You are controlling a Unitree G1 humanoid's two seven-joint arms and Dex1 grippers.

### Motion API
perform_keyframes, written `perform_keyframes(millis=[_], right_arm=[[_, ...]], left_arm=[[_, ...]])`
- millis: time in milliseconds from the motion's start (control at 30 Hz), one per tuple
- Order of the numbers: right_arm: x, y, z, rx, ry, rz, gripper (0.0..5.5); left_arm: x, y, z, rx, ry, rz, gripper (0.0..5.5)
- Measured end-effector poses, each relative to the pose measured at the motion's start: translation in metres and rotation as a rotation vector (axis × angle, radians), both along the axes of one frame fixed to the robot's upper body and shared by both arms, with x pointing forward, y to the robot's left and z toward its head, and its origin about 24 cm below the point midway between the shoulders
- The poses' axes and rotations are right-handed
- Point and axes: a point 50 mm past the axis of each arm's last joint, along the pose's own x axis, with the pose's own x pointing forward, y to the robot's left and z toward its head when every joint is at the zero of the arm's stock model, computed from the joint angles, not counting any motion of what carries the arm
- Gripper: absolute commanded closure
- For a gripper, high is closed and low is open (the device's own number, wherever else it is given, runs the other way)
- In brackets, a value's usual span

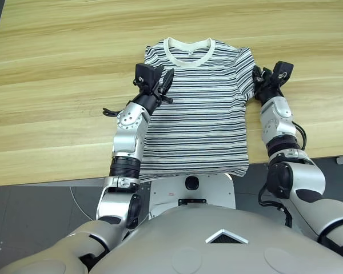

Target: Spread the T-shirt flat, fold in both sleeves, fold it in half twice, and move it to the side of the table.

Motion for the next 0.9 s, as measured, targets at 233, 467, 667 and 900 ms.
perform_keyframes(millis=[233,467,667,900], right_arm=[[-0.001,-0.003,0.003,-0.002,-0.016,-0.012,5.39],[-0.001,-0.006,0.013,-0.016,-0.081,-0.046,5.39],[-0.003,-0.018,0.011,-0.027,-0.059,-0.129,5.39],[0.003,0.003,0.034,-0.093,-0.195,0.049,5.39]], left_arm=[[0.0,0.0,-0.004,-0.002,0.018,0.01,3.84],[0.002,-0.002,-0.004,-0.008,0.015,0.013,3.84],[0.002,-0.004,-0.004,-0.016,0.014,0.016,3.84],[0.002,-0.006,-0.004,-0.027,0.009,0.023,3.84]])
